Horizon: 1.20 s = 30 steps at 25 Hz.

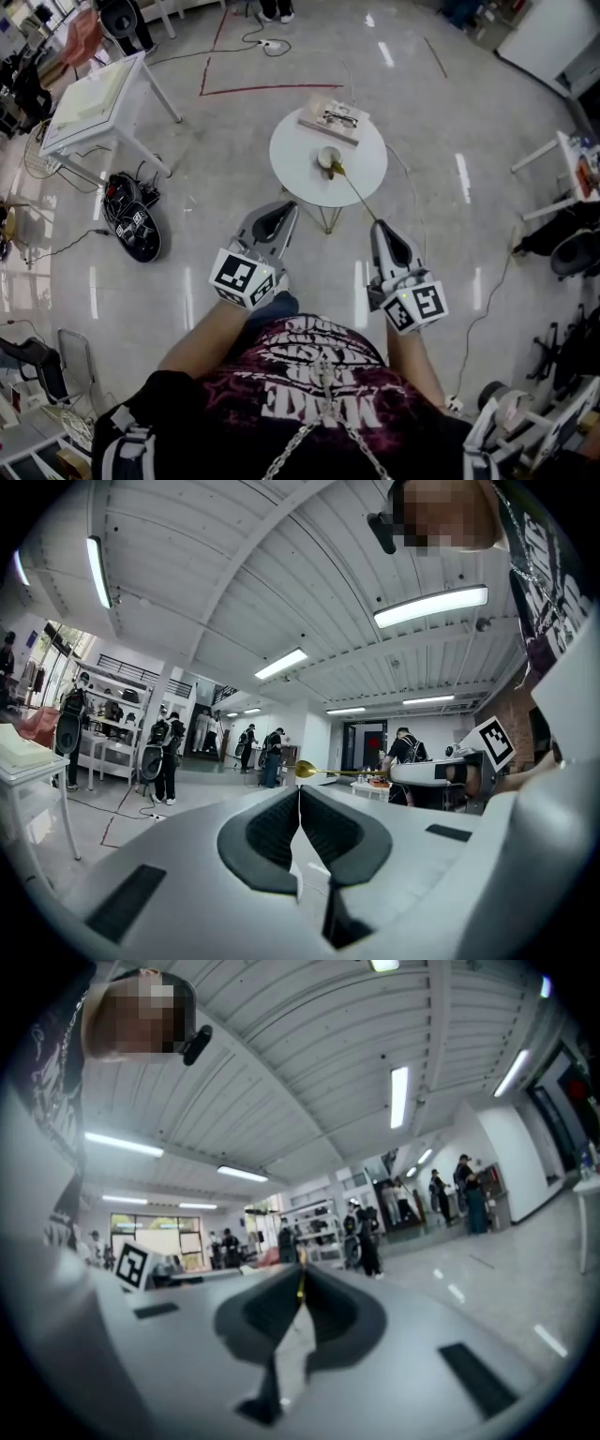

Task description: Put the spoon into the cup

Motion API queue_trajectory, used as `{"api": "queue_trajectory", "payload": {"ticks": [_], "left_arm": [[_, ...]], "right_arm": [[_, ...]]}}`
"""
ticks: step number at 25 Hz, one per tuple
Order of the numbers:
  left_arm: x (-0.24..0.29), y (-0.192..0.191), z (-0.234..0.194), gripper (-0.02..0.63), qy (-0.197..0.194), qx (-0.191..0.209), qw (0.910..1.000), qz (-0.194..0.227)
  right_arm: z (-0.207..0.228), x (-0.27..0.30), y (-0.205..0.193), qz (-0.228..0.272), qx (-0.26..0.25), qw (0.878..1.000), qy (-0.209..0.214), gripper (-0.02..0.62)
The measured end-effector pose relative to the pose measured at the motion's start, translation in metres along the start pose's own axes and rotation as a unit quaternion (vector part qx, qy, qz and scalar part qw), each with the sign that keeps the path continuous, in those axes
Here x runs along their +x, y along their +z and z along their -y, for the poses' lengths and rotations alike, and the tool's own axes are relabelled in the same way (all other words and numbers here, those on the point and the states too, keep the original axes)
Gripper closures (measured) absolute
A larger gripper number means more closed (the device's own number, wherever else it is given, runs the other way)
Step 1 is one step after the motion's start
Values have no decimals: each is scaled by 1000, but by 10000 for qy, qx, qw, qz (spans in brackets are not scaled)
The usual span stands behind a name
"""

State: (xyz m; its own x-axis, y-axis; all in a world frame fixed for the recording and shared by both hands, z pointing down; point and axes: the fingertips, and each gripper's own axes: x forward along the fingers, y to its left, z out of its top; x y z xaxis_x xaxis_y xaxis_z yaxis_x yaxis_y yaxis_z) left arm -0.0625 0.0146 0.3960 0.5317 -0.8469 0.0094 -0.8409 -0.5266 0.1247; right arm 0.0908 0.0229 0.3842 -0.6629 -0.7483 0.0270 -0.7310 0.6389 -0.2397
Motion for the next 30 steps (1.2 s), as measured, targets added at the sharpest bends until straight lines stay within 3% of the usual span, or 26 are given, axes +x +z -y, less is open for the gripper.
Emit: {"api": "queue_trajectory", "payload": {"ticks": [9,15,30], "left_arm": [[24,-13,-28,574,-105,-239,9996,-138],[30,-8,-53,575,21,-285,9996,-52],[40,11,-90,577,-446,-181,9987,153]], "right_arm": [[16,35,-10,-145,65,9998,-112,560],[12,55,-4,-179,-20,9998,-53,560],[-4,102,12,-104,-186,9994,-261,560]]}}
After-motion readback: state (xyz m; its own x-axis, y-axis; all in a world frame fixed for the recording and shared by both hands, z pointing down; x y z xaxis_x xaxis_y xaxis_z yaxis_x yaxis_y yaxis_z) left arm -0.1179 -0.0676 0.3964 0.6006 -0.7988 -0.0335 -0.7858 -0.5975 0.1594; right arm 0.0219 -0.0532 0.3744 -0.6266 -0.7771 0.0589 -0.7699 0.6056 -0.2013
